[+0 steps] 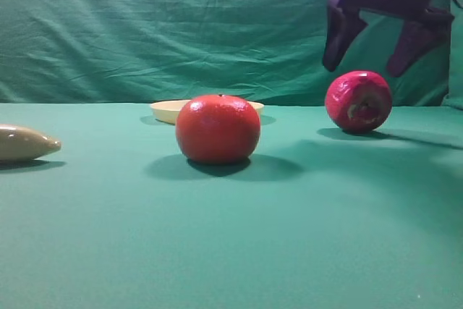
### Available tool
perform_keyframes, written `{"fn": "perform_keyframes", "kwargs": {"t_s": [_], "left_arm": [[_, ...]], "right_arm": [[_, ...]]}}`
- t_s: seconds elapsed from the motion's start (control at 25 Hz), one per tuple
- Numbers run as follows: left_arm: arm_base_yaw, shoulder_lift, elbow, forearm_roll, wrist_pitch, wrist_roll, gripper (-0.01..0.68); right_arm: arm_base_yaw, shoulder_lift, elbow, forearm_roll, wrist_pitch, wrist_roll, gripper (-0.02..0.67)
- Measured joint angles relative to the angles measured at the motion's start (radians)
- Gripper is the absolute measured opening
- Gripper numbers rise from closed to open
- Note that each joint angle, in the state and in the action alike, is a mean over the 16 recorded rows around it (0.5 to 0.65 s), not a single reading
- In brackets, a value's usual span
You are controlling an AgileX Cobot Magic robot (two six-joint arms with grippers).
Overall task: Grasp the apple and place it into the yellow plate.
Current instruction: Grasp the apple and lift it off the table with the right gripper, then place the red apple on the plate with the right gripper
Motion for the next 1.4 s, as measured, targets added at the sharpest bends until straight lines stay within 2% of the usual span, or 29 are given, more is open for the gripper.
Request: {"fn": "perform_keyframes", "kwargs": {"t_s": [0.12,0.6,0.88,1.12,1.4], "left_arm": [[0.0,0.0,0.0,0.0,0.0,0.0,0.157],[0.0,0.0,0.0,0.0,0.0,0.0,0.157],[0.0,0.0,0.0,0.0,0.0,0.0,0.157],[0.0,0.0,0.0,0.0,0.0,0.0,0.157],[0.0,0.0,0.0,0.0,0.0,0.0,0.157]], "right_arm": [[0.0,0.059,-0.03,0.006,-0.008,-0.009,0.642],[0.0,0.193,-0.12,0.012,0.009,-0.016,0.549],[0.016,0.2,-0.243,0.069,0.06,-0.035,0.506],[0.087,0.207,-0.365,0.135,0.008,-0.112,0.5],[0.209,0.254,-0.436,0.183,-0.198,-0.223,0.501]]}}
